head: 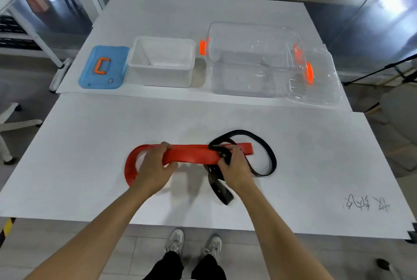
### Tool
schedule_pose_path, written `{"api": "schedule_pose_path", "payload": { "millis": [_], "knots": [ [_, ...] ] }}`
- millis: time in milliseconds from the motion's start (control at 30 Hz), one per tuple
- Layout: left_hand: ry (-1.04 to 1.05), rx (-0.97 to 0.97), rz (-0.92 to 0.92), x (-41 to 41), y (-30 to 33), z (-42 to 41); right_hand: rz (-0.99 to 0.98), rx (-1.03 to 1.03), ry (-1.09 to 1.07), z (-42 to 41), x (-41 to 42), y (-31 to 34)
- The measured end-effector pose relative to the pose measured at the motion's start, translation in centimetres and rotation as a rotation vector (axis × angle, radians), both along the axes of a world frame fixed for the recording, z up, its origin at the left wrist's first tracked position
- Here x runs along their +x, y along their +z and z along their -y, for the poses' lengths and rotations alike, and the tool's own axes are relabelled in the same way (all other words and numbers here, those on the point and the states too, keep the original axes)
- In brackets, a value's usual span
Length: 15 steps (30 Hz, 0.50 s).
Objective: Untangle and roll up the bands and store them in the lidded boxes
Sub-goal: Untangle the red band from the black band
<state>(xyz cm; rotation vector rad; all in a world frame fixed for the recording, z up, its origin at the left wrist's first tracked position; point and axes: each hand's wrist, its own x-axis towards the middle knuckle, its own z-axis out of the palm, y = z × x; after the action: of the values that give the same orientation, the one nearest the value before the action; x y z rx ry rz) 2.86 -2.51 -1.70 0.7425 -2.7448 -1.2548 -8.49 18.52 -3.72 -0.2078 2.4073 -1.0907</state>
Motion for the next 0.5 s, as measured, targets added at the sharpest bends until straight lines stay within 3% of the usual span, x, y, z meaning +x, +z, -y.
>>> {"api": "schedule_pose_path", "payload": {
  "millis": [133,233,300,367,500],
  "knots": [
    [0.000,-0.102,-0.028,-0.2,0.1,0.9,-0.083,0.240,0.081,-1.9,-2.5,0.2],
    [0.255,-0.083,-0.122,-0.9,0.7,1.9,-0.075,0.482,-0.036,-3.7,-4.4,0.2],
    [0.364,-0.066,-0.131,-0.9,1.5,3.6,-0.015,0.492,-0.105,-5.9,-5.3,-0.1],
    [0.348,-0.074,-0.078,-0.7,1.9,5.2,-0.002,0.477,-0.119,-7.7,-5.9,-0.1],
    [0.295,-0.066,0.036,-0.3,1.4,5.6,-0.165,0.539,-0.184,-9.0,-7.0,0.7]
  ]
}}
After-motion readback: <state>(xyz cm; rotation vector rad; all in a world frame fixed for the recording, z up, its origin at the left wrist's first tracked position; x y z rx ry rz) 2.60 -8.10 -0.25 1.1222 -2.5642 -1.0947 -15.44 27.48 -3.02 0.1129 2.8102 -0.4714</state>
